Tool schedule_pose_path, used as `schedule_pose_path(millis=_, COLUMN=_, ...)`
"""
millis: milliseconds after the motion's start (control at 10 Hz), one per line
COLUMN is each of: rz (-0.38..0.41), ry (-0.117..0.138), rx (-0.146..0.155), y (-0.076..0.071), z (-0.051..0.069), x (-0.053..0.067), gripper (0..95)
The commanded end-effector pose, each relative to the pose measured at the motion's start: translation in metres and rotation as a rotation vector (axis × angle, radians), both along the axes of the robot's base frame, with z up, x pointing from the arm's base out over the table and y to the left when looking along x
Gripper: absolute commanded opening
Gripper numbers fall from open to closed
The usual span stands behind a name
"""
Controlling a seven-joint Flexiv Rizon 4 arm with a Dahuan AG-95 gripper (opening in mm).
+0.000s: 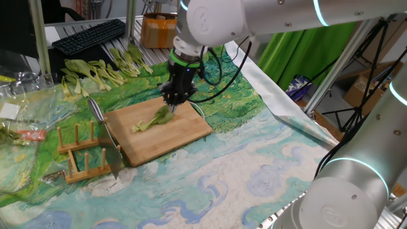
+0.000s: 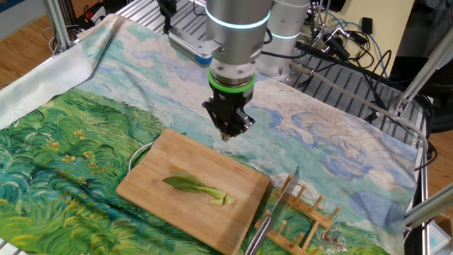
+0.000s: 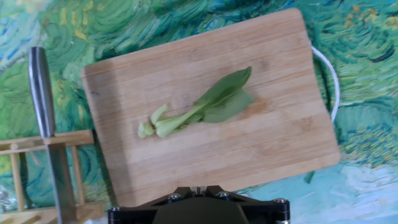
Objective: Chop the pakchoi
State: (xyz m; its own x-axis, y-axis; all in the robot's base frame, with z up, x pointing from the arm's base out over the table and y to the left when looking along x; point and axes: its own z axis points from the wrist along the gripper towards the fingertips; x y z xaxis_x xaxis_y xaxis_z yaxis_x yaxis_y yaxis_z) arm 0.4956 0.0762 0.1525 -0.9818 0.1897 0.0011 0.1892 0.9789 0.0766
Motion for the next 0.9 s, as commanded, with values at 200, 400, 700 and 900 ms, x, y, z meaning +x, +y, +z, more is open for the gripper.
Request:
schedule_pose_path(millis=200, rz=-0.008, ry=-0.003, rx=0.002, y=0.011, z=-0.002, x=-0.003, gripper=0.0)
schedule_pose_path(millis=400, rz=-0.018, ry=-0.008, rx=0.001, y=0.023, z=-0.006, x=-0.003, gripper=0.0)
schedule_pose_path(millis=700, rz=-0.037, ry=-0.006, rx=0.002, y=0.041, z=-0.007, x=0.000, gripper=0.0)
schedule_pose_path(millis=900, rz=-0.042, ry=-0.006, rx=0.005, y=0.050, z=-0.009, x=0.002, gripper=0.0)
